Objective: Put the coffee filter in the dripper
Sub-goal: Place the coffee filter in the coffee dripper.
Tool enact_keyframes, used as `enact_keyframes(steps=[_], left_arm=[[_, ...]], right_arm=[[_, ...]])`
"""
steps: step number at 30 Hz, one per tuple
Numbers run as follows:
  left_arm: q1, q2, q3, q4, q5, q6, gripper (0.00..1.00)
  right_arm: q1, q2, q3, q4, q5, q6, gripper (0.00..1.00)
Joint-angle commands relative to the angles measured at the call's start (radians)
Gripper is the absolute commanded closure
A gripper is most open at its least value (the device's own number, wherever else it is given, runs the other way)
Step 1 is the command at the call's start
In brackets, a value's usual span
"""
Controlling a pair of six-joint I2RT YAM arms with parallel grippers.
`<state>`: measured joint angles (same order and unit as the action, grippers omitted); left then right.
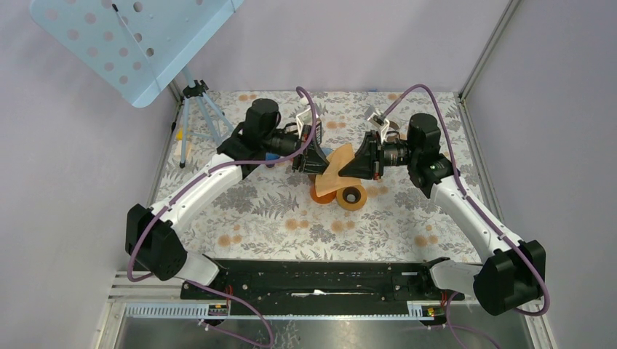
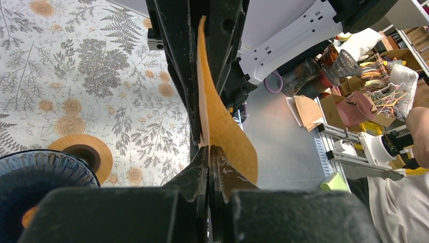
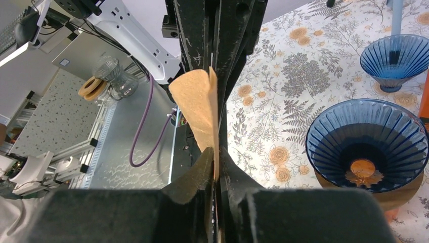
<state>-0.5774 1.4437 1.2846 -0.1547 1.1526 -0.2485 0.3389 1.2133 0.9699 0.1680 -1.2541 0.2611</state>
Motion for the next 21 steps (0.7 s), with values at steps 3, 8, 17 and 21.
enact_keyframes(steps=[3,8,17,21], left_arm=[[0.000,-0.021,-0.008,0.080,0.013,-0.051,1.00],[0.008,-0.063,0.029,-0.074,-0.197,0.068,1.00],[-0.006,-0.106,0.106,-0.197,-0.776,0.126,1.00],[-0.058,-0.082,0.152,-0.198,-0.977,0.122,1.00]], right_arm=[[-0.006,-0.008,0.043,-0.082,0.042,-0.076,0.77],[-0.010,-0.024,0.072,-0.221,0.100,-0.188,0.59],[-0.010,-0.001,0.279,-0.429,0.450,-0.327,0.08],[-0.006,0.042,0.380,-0.430,0.559,-0.252,0.08]])
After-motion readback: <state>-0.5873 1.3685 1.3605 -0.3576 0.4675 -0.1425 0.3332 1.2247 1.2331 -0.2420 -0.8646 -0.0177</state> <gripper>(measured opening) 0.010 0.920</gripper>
